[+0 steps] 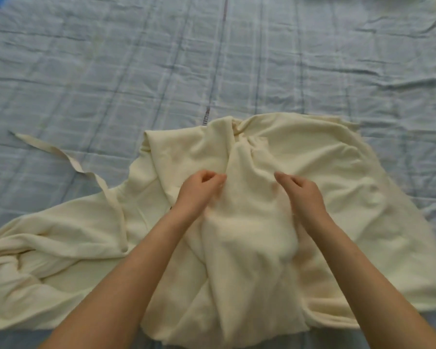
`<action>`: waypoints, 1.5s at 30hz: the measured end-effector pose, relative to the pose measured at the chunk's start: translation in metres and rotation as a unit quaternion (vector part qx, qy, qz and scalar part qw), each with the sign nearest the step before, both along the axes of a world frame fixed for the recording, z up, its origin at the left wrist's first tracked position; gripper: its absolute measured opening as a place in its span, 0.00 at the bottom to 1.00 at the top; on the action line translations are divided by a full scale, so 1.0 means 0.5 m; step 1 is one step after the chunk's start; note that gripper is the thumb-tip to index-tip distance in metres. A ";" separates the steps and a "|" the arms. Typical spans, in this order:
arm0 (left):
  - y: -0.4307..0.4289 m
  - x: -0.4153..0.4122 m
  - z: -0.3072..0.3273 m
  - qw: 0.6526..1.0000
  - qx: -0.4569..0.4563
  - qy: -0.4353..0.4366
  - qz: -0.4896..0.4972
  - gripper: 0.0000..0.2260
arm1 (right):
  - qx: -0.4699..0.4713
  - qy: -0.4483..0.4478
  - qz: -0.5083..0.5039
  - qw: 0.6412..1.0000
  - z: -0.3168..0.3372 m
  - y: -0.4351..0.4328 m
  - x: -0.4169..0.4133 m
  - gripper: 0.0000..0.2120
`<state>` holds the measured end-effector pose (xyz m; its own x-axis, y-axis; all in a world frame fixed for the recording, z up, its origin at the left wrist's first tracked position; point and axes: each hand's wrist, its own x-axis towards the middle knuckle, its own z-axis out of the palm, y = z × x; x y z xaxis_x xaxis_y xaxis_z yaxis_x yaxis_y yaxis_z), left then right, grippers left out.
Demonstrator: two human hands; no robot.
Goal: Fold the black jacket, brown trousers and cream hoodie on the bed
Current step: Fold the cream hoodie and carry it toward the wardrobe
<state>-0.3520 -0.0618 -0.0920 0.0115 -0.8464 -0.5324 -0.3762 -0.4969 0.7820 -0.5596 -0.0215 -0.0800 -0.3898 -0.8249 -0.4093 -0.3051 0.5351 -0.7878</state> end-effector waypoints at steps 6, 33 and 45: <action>-0.040 -0.030 0.044 0.985 -0.080 0.150 0.026 0.11 | -0.113 -0.125 -0.033 0.985 0.047 -0.063 0.012 0.05; 0.449 0.101 -0.026 0.987 -0.155 -0.033 0.006 0.17 | -0.039 -0.059 -0.015 0.997 -0.025 0.395 -0.056 0.06; 0.474 0.055 0.013 0.971 -0.126 -0.159 -0.123 0.13 | -0.013 0.054 0.044 0.997 -0.028 0.433 0.013 0.15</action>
